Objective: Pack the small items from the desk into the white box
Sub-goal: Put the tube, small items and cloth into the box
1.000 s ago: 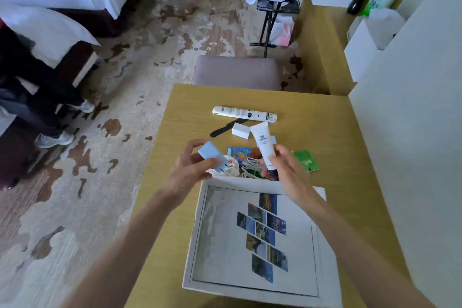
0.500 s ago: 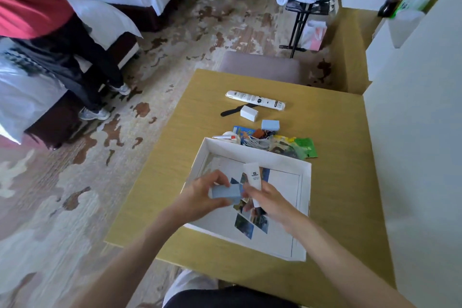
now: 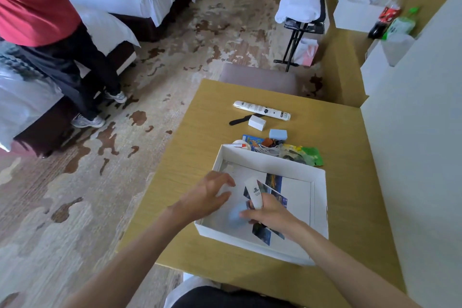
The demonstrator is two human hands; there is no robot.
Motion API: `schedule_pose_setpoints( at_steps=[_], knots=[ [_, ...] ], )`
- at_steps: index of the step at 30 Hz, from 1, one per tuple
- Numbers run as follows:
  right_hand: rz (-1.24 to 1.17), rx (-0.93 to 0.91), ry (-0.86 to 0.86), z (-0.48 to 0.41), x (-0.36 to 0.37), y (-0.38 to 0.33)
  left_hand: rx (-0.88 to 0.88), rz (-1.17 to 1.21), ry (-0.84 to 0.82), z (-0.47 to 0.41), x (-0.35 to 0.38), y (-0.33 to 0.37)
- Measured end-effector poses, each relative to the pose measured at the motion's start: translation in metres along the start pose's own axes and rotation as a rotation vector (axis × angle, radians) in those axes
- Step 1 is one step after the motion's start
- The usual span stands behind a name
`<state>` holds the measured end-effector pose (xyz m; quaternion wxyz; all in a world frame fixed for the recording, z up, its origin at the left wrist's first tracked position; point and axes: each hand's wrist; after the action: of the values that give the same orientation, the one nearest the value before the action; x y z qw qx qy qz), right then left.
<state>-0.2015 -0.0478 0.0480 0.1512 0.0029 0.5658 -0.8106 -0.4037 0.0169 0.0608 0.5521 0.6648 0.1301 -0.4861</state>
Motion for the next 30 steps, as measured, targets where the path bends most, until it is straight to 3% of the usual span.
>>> schedule_pose_setpoints(
  at_steps=[3,5,7,13,16,21,27,30],
  knots=[
    [0.236,-0.014,0.068,-0.008,0.0,-0.003,0.062,0.007,0.239,-0.008,-0.013,-0.015],
    [0.377,-0.017,0.006,-0.016,0.003,-0.004,0.017,0.041,0.278,-0.014,-0.019,-0.025],
    [0.406,-0.004,-0.077,-0.024,0.013,-0.005,-0.077,0.111,0.227,-0.02,-0.021,-0.036],
    [0.295,0.055,-0.116,-0.039,0.035,0.0,-0.313,0.382,-0.189,-0.031,-0.019,-0.051],
    [0.279,0.039,-0.102,-0.039,0.035,0.004,-0.404,0.442,-0.238,-0.035,-0.016,-0.058],
    [0.227,0.089,-0.065,-0.036,0.034,0.01,-0.305,0.443,-0.326,-0.038,-0.016,-0.07],
    [0.261,0.051,-0.069,-0.043,0.05,0.009,-0.373,0.414,-0.315,-0.034,-0.017,-0.068],
    [0.268,0.046,-0.083,-0.042,0.046,0.009,-0.307,0.37,-0.34,-0.033,-0.017,-0.068]
  ],
)
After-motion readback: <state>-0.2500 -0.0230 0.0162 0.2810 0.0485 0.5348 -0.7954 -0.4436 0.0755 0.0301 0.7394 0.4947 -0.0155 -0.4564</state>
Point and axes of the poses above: each hand's wrist, its own z-axis away from the middle knuckle, its own x-axis out of the palm, y = z × x, and after that the axes turned 11 degrees about -x, right-handed
